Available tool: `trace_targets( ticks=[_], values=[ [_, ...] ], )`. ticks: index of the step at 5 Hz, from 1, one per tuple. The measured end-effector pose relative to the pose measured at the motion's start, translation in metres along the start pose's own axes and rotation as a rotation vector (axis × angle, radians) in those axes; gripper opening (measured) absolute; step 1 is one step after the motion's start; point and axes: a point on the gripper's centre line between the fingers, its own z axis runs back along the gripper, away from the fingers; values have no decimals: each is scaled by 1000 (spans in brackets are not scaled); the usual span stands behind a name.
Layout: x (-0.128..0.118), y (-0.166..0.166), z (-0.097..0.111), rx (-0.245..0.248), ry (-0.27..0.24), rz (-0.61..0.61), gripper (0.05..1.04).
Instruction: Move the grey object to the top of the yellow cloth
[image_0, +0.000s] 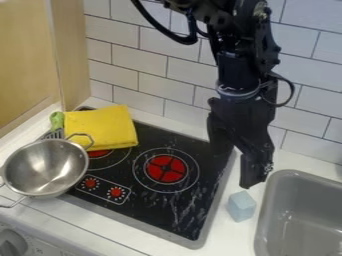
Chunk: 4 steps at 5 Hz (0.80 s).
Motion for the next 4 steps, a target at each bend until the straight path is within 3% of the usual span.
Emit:
trace_targets(
  ticks=[3,4],
  values=[
    [-13,-4,-36,-22,99,-23,999],
    [-13,-3,-44,-15,104,-43,999]
  ],
)
